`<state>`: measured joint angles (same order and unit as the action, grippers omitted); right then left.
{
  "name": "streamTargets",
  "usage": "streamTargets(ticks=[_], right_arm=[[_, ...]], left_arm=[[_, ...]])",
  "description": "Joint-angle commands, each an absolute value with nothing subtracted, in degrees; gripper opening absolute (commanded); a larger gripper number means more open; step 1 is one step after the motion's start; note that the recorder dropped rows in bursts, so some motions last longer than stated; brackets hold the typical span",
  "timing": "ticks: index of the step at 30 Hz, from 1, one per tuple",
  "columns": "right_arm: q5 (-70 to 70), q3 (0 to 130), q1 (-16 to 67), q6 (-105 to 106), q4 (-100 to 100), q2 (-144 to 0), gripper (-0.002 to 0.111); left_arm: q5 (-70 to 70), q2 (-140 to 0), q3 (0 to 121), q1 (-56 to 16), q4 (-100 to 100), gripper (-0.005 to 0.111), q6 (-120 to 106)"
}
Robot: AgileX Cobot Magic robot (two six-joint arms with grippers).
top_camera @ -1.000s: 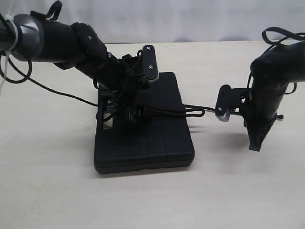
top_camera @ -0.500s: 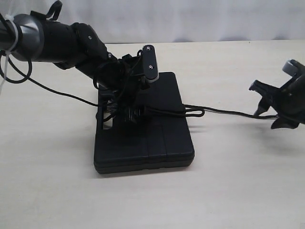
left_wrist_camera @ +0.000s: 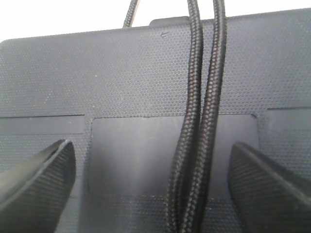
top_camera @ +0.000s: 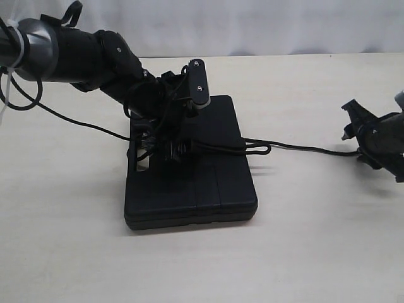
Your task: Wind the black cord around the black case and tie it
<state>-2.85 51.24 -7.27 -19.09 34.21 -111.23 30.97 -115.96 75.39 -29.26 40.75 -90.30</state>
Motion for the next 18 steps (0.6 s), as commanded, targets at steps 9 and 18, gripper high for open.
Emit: streamTargets(ticks=[9, 18], right_arm=[[-24.4, 75.2, -5.6, -4.1, 21.6, -128.5, 0.004], [-27.7, 91.7, 4.6, 6.6, 21.3, -136.2, 0.005]], left_arm=[[30.8, -116.2, 75.4, -29.4, 40.6, 0.079, -90.2], [30.8, -116.2, 75.4, -29.4, 40.6, 0.079, -90.2]])
